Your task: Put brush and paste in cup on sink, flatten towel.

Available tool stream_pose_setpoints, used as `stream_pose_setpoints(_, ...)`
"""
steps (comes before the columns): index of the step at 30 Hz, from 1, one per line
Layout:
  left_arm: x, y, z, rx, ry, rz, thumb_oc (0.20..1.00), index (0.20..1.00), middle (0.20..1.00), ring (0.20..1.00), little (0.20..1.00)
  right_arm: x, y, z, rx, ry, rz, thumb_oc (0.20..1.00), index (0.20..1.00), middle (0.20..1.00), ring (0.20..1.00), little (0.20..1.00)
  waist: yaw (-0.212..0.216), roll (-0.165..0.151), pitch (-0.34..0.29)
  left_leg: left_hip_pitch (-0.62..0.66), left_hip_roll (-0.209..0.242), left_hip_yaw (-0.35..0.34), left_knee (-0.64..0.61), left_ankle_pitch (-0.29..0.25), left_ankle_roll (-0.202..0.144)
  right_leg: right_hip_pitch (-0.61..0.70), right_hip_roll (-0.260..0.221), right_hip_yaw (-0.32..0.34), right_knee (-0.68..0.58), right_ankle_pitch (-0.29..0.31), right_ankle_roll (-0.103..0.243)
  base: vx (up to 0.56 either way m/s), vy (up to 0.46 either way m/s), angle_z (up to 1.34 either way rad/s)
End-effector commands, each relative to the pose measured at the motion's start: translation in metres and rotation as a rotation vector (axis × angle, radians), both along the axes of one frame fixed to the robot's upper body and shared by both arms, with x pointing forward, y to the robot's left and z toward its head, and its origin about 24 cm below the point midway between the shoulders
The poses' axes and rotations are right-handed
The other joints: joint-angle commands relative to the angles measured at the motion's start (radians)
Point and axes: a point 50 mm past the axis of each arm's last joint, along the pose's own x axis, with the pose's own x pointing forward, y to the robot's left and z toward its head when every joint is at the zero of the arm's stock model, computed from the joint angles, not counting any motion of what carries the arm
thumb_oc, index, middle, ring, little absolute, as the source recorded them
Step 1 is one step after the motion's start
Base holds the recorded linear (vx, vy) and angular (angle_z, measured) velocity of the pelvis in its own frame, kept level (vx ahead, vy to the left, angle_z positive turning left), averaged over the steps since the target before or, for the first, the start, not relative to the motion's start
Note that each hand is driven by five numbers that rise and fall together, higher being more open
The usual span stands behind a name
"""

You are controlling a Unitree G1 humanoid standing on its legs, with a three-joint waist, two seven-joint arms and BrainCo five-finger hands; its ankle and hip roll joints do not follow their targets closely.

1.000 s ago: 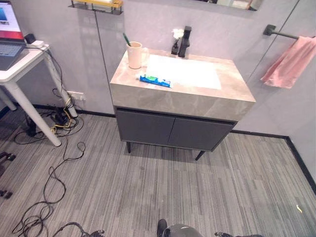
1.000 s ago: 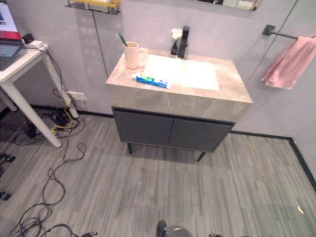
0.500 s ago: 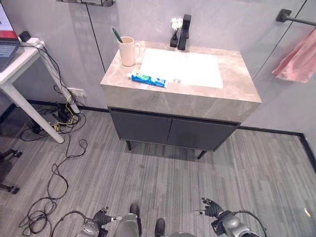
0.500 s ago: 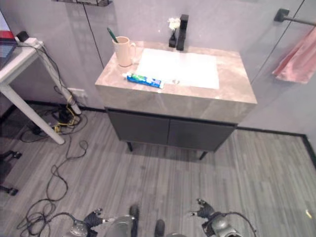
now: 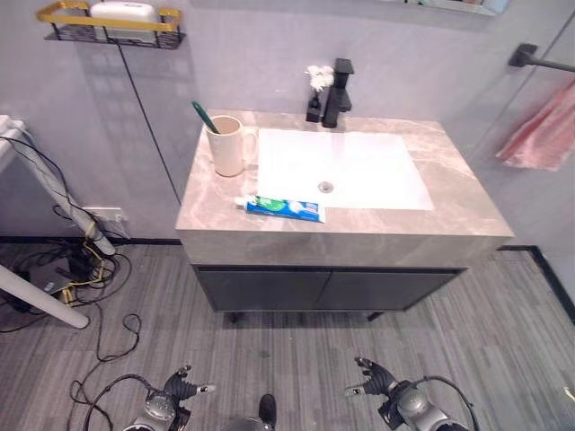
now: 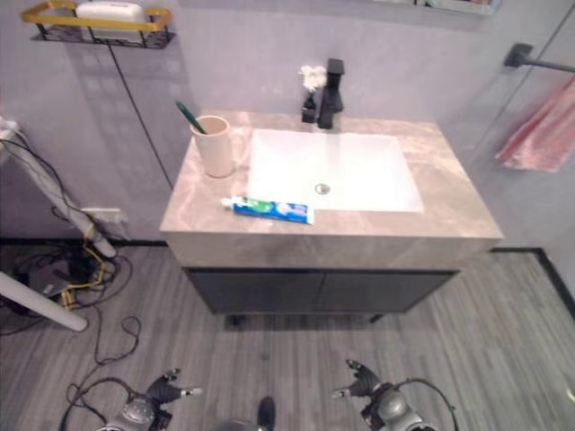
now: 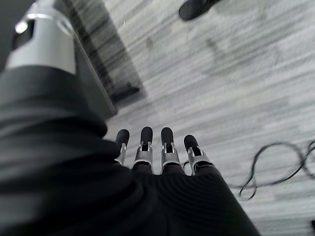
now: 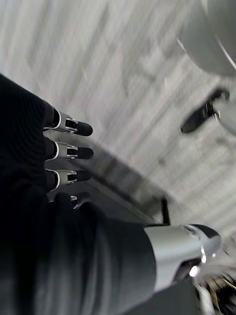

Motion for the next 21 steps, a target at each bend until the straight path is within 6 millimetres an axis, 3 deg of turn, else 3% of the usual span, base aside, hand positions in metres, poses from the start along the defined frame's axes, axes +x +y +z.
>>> stream_pose_setpoints(1,-0.013,0.012,-0.001,0.041,0.028,-0.004,1.0,1.0,1.0,1.0,1.0,0.005,-0.007,0.006,-0.018,-0.044,0.027,1.0,1.0,1.0,1.0,1.0,-0.005,0.004,0.023,-0.058,0.047,-0.049,0.074,0.027,-0.1,0.054,0.075,0.014,-0.233,0.221,-0.021,0.17,0.044,0.02)
stream_pose_setpoints(2,-0.019,0.011,-0.004,0.044,0.053,-0.003,1.0,1.0,1.0,1.0,1.0,0.009,-0.005,0.007,-0.015,-0.051,0.029,1.0,1.0,1.0,1.0,1.0,0.004,0.009,0.016,-0.024,0.07,-0.03,0.038,0.026,-0.11,0.035,0.037,-0.072,-0.357,0.178,-0.026,0.15,-0.021,0.05)
stream_pose_setpoints(3,-0.019,0.009,-0.005,0.043,0.056,-0.001,1.0,1.0,1.0,1.0,1.0,0.012,-0.005,0.009,-0.019,-0.061,0.033,1.0,1.0,1.0,1.0,1.0,0.001,0.01,0.018,-0.012,0.075,-0.038,0.031,0.023,-0.117,0.027,0.026,-0.08,-0.419,0.18,-0.022,0.26,-0.1,-0.2)
stream_pose_setpoints(4,-0.018,0.007,-0.005,0.04,0.051,0.006,1.0,1.0,1.0,1.0,1.0,0.016,-0.004,0.011,-0.024,-0.07,0.043,1.0,1.0,1.0,1.0,1.0,-0.006,0.005,0.026,0.016,0.078,-0.054,0.029,0.007,-0.131,0.017,0.0,-0.069,-0.541,0.229,-0.005,0.15,-0.108,-0.36)
stream_pose_setpoints(5,-0.018,0.007,-0.005,0.04,0.051,0.006,1.0,1.0,1.0,1.0,1.0,0.016,-0.004,0.011,-0.024,-0.07,0.043,1.0,1.0,1.0,1.0,1.0,-0.006,0.005,0.027,0.017,0.078,-0.054,0.029,0.007,-0.131,0.018,0.001,-0.069,-0.542,0.229,-0.005,0.2,-0.192,-0.21)
stream_pose_setpoints(6,-0.015,0.003,-0.005,0.034,0.044,0.004,1.0,1.0,1.0,1.0,1.0,0.02,-0.008,0.014,-0.048,-0.082,0.069,1.0,1.0,1.0,1.0,1.0,-0.011,-0.01,0.033,0.028,0.078,-0.062,0.04,-0.014,-0.141,0.016,-0.025,-0.066,-0.608,0.278,0.013,0.09,-0.111,0.11)
stream_pose_setpoints(10,-0.018,0.002,-0.007,0.029,0.06,0.008,1.0,1.0,1.0,1.0,1.0,0.014,-0.017,0.012,-0.087,-0.063,0.09,1.0,1.0,1.0,1.0,1.0,-0.009,-0.03,0.017,0.048,0.096,-0.084,0.032,-0.024,-0.162,0.054,-0.001,-0.076,-0.637,0.272,0.008,0.13,-0.183,0.31)
stream_pose_setpoints(17,-0.032,-0.006,-0.014,0.005,0.089,0.036,1.0,1.0,1.0,1.0,1.0,0.011,-0.036,0.012,-0.132,-0.056,0.044,1.0,1.0,1.0,1.0,1.0,-0.013,-0.026,-0.022,0.07,0.15,-0.111,-0.043,0.014,-0.193,0.091,0.033,-0.119,-0.677,0.247,-0.006,0.11,-0.148,0.31)
stream_pose_setpoints(21,-0.034,-0.009,-0.016,0.002,0.097,0.026,1.0,1.0,1.0,1.0,1.0,0.015,-0.038,0.013,-0.146,-0.064,0.051,1.0,1.0,1.0,1.0,1.0,-0.009,-0.024,-0.034,0.076,0.157,-0.108,-0.056,0.017,-0.196,0.104,0.033,-0.121,-0.701,0.252,-0.004,0.04,0.008,-0.02)
